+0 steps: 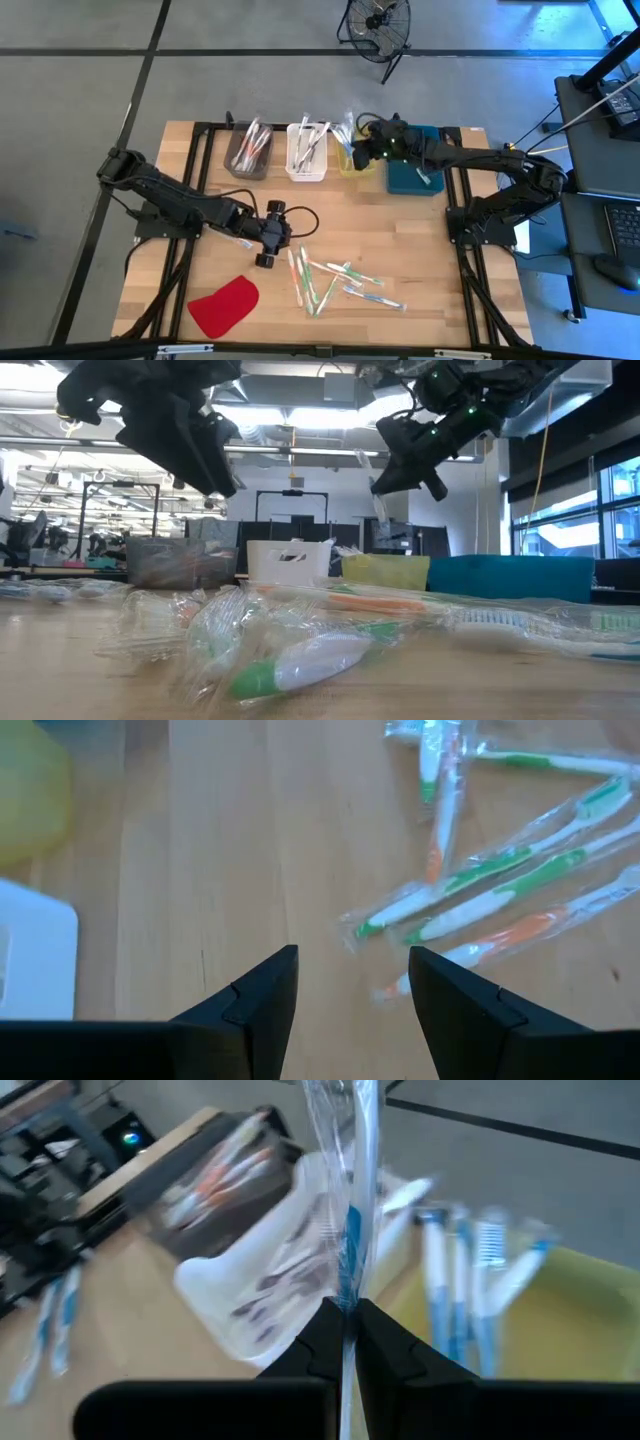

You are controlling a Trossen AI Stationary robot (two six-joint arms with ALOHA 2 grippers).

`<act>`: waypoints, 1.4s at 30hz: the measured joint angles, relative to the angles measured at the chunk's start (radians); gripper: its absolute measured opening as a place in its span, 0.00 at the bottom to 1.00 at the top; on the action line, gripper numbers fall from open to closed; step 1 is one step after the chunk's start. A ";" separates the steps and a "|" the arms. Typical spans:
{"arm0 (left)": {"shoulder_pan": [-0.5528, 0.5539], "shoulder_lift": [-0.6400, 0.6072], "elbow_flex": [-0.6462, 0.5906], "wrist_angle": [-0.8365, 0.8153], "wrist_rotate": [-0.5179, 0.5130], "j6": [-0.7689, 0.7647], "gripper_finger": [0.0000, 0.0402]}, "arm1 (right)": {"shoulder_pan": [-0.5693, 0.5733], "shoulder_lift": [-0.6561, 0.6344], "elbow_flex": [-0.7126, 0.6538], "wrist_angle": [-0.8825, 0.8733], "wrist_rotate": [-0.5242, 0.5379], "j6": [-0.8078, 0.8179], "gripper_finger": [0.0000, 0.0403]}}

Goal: Pick & Place Toothbrushes
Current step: Put the blue toothbrush into the yellow bin

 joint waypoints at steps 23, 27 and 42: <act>0.000 0.000 0.000 0.117 0.086 0.136 0.46 | -0.142 0.112 0.004 -0.077 0.042 0.082 0.04; 0.000 0.000 0.000 0.117 0.086 0.136 0.47 | -0.143 0.126 0.004 -0.079 0.027 0.077 0.04; 0.000 0.000 0.000 0.114 0.086 0.129 0.46 | -0.143 0.219 0.003 -0.060 0.023 0.071 0.05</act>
